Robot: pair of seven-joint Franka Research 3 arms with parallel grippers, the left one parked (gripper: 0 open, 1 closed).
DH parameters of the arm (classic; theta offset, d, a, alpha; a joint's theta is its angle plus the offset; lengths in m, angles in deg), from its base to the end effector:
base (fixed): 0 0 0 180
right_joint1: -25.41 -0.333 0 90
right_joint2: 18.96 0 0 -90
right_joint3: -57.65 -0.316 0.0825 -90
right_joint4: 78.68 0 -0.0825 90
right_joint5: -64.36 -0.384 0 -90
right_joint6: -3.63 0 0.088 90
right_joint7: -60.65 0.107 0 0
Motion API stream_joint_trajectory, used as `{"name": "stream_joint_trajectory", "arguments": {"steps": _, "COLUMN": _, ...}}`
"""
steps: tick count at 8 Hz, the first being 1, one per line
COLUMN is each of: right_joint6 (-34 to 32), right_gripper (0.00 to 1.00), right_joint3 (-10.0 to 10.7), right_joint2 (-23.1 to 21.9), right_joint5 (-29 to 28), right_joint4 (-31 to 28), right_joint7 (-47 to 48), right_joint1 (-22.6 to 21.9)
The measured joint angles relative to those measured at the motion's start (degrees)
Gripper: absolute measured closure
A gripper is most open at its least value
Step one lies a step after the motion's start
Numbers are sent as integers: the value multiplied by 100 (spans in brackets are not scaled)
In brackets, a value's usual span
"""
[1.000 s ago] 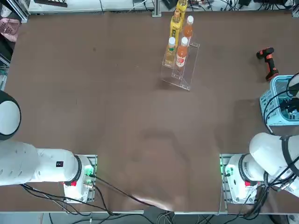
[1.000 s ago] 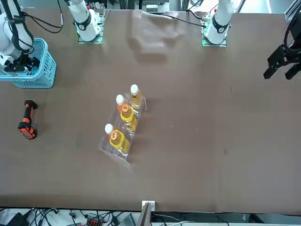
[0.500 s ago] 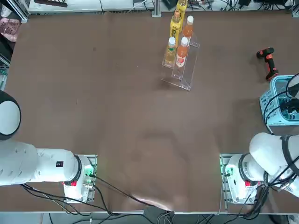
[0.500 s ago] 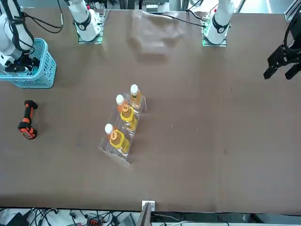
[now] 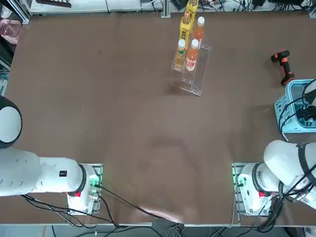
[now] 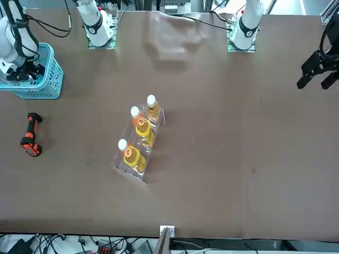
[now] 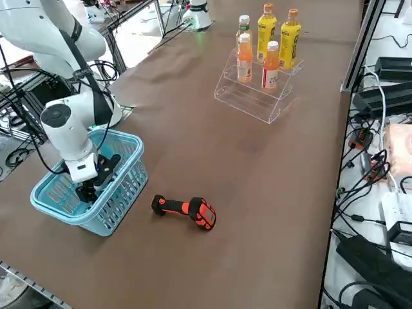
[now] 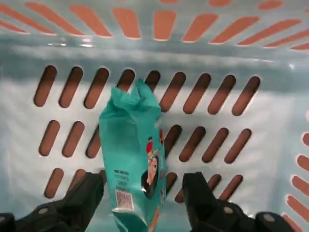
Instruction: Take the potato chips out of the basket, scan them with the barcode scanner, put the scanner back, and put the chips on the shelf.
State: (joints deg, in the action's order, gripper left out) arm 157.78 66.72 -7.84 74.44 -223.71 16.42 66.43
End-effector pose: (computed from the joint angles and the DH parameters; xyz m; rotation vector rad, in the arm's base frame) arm 0.2953 -0.3484 0.2001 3.0908 0.0926 -0.1550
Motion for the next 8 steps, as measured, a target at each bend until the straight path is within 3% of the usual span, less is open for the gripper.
{"name": "stream_joint_trajectory", "arguments": {"steps": 4, "right_joint6": 3, "right_gripper": 0, "right_joint3": 0, "right_joint2": 14, "right_joint5": 0, "right_joint4": 0, "right_joint7": -112, "right_joint1": 25}}
{"name": "stream_joint_trajectory", "arguments": {"steps": 8, "right_joint6": 5, "right_gripper": 8, "right_joint3": 0, "right_joint2": 59, "right_joint5": 0, "right_joint4": 0, "right_joint7": -169, "right_joint1": 44}}
